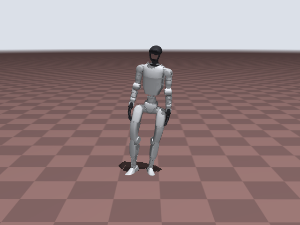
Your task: Upper body actions
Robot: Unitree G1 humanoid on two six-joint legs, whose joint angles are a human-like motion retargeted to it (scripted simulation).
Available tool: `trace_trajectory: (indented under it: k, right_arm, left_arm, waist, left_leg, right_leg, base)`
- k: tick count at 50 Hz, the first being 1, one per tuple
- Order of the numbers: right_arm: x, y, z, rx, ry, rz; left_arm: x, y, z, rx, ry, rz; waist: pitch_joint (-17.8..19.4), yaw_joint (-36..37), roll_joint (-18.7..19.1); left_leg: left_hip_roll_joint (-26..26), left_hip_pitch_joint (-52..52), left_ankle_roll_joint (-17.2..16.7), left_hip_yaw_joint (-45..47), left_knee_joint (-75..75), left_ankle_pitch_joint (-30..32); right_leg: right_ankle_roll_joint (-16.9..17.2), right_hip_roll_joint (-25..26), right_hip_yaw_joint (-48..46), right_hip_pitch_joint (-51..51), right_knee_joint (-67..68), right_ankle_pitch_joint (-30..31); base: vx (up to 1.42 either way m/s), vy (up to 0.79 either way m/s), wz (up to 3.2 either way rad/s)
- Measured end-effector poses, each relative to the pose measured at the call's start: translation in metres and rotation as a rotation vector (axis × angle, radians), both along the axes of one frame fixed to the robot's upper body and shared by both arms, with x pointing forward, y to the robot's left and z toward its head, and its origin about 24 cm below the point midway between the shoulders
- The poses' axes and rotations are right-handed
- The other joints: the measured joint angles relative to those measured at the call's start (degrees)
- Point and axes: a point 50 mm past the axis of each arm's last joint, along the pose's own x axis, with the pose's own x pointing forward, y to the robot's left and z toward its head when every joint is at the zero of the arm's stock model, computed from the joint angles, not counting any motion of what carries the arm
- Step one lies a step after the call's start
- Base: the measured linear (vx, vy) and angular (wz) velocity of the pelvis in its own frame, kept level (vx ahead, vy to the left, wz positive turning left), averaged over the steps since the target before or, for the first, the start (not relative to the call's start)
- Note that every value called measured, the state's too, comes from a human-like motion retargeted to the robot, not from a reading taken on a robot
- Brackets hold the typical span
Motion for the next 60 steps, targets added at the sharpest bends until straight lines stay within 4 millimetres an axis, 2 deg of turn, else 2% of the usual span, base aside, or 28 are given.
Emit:
trace_trajectory:
  k: [2,8,13,16,18,20,22,24,26,30,35,40,50,60]
  right_arm:
    - [-0.009,-0.003,-0.001,-0.014,0.034,0.003]
    - [-0.037,-0.016,-0.002,-0.056,0.154,-0.023]
    - [-0.043,-0.028,0.0,-0.084,0.175,-0.091]
    - [-0.045,-0.032,0.001,-0.088,0.17,-0.147]
    - [-0.046,-0.032,0.001,-0.081,0.162,-0.189]
    - [-0.05,-0.033,0.001,-0.074,0.156,-0.227]
    - [-0.056,-0.033,0.0,-0.073,0.166,-0.249]
    - [-0.063,-0.034,0.001,-0.081,0.183,-0.256]
    - [-0.069,-0.036,0.001,-0.093,0.199,-0.255]
    - [-0.076,-0.036,0.001,-0.105,0.243,-0.224]
    - [-0.071,-0.027,-0.001,-0.064,0.219,-0.268]
    - [-0.07,-0.023,-0.001,-0.057,0.229,-0.224]
    - [-0.047,-0.017,-0.002,-0.032,0.153,-0.155]
    - [-0.05,-0.017,-0.002,-0.031,0.166,-0.154]
  left_arm:
    - [-0.005,0.003,0.0,0.006,0.015,0.004]
    - [-0.02,0.005,0.0,0.006,0.044,0.068]
    - [-0.018,-0.007,-0.002,-0.017,0.021,0.108]
    - [-0.011,-0.009,-0.002,-0.026,0.006,0.065]
    - [-0.003,-0.009,-0.002,-0.013,-0.007,0.022]
    - [0.003,-0.008,-0.002,-0.005,-0.021,-0.022]
    - [0.006,-0.008,-0.002,-0.007,-0.029,-0.056]
    - [0.005,-0.009,-0.002,-0.006,-0.032,-0.07]
    - [0.001,-0.012,-0.003,-0.005,-0.029,-0.066]
    - [-0.014,-0.018,-0.003,-0.035,0.022,-0.012]
    - [-0.012,-0.013,-0.002,-0.01,0.024,-0.009]
    - [-0.016,-0.012,-0.002,0.0,0.044,-0.005]
    - [-0.013,-0.015,-0.002,-0.008,0.033,0.008]
    - [-0.014,-0.016,-0.002,-0.016,0.036,-0.004]
  waist:
    - [-0.5,0.5,0.1]
    - [-2.4,1.8,-0.5]
    - [-1.9,3.0,-0.1]
    - [-1.9,2.9,-0.6]
    - [-1.8,2.2,-1.1]
    - [-1.9,2.6,-1.7]
    - [-2.0,4.1,-1.4]
    - [-2.3,5.8,-0.7]
    - [-3.0,6.5,0.3]
    - [-5.8,2.2,2.2]
    - [-5.9,2.4,2.3]
    - [-7.4,4.6,2.0]
    - [-7.3,4.4,0.9]
    - [-7.8,4.9,-0.3]
  left_leg:
    - [0.2,0.2,-0.3,0.5,0.0,-0.1]
    - [-0.5,1.0,-1.7,2.1,1.3,-1.5]
    - [0.5,0.0,-4.0,2.8,6.4,-2.5]
    - [0.5,-3.0,-5.1,1.9,12.1,0.3]
    - [-0.4,-6.2,-4.5,-1.7,16.6,3.4]
    - [-2.1,-8.4,-2.4,-6.4,18.9,2.5]
    - [-3.4,-8.0,-2.2,-11.8,16.5,0.7]
    - [-3.8,-6.6,-1.6,-15.0,12.1,0.8]
    - [-3.1,-4.6,-0.9,-14.1,8.7,0.7]
    - [-2.4,-3.1,-0.8,-14.3,5.3,1.0]
    - [-2.7,-0.5,-0.2,-13.1,2.3,1.1]
    - [-2.9,-0.2,0.1,-12.5,1.8,0.6]
    - [-3.2,0.4,0.5,-12.4,1.5,0.4]
    - [-3.5,0.1,0.6,-13.0,1.3,0.8]
  right_leg:
    - [-2.0,1.0,0.6,0.8,-0.4,-0.2]
    - [-2.8,2.4,4.0,2.2,-7.3,0.6]
    - [-2.6,2.2,6.3,2.7,-9.6,2.4]
    - [-2.7,0.7,6.9,2.5,-9.9,2.8]
    - [-2.6,-0.7,6.2,2.7,-10.1,2.7]
    - [-2.3,-2.0,5.9,2.8,-10.1,2.6]
    - [-2.4,-1.6,6.1,3.2,-10.0,2.4]
    - [-2.8,-0.4,6.7,3.6,-10.1,2.2]
    - [-2.9,0.7,7.3,4.0,-10.1,1.9]
    - [-2.6,0.7,7.1,3.8,-9.2,0.7]
    - [-2.7,1.2,7.3,4.3,-9.1,0.2]
    - [-1.9,1.2,8.6,3.7,-8.8,0.2]
    - [-1.5,1.1,8.1,4.2,-9.1,-0.2]
    - [-1.4,1.1,6.8,4.8,-9.8,-0.4]
  base:
    - [0.04,-0.18,-0.38]
    - [0.08,-0.1,-0.42]
    - [0.02,0.04,-0.46]
    - [-0.05,0.08,-0.03]
    - [-0.12,0.09,0.47]
    - [-0.04,0.11,0.17]
    - [0.06,0.13,-0.37]
    - [0.1,0.14,-0.64]
    - [0.15,0.15,-0.44]
    - [0.16,0.14,0.16]
    - [0.03,0.09,-0.15]
    - [0.05,0.04,-0.25]
    - [0.0,0.0,0.0]
    - [0.0,0.0,0.0]
